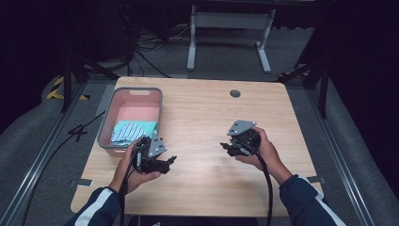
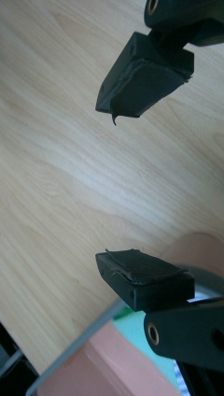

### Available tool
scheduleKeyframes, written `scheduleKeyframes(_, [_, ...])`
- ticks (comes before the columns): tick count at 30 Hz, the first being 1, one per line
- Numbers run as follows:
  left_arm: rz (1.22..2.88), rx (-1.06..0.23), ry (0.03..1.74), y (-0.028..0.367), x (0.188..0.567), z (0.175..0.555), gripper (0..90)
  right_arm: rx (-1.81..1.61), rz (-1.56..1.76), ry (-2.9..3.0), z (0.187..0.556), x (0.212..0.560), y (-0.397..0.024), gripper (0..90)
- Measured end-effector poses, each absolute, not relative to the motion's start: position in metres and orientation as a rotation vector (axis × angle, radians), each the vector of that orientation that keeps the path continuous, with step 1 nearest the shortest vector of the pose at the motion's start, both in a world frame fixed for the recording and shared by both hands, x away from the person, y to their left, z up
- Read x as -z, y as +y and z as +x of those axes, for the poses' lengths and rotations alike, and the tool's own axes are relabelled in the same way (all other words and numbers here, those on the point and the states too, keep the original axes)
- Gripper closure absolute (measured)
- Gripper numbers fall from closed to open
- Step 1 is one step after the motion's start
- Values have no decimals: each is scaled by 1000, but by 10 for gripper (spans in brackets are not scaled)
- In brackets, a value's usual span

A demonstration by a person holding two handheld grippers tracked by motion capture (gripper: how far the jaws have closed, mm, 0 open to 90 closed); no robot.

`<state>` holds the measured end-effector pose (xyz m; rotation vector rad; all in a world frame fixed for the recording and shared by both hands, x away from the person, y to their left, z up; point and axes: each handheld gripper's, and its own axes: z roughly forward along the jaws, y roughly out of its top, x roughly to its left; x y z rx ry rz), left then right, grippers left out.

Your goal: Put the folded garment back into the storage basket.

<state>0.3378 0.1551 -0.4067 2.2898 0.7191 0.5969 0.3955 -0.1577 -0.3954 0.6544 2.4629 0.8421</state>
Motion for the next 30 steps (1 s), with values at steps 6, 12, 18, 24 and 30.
scheduleKeyframes(6, [2344,-573,673,147,419,334,223,-843,674,2465,387,402,-175,384])
scheduleKeyframes(12, [2373,-546,672,146,428,332,220,-838,702,2463,380,410,-190,377])
scheduleKeyframes(18, [2393,-522,668,147,438,328,218,-822,714,2463,369,423,-205,370])
scheduleKeyframes(24, [2408,-505,651,148,446,324,215,-829,744,2469,358,437,-221,359])
scheduleKeyframes(30, [2421,-480,640,151,452,321,211,-851,788,2462,349,451,-238,332])
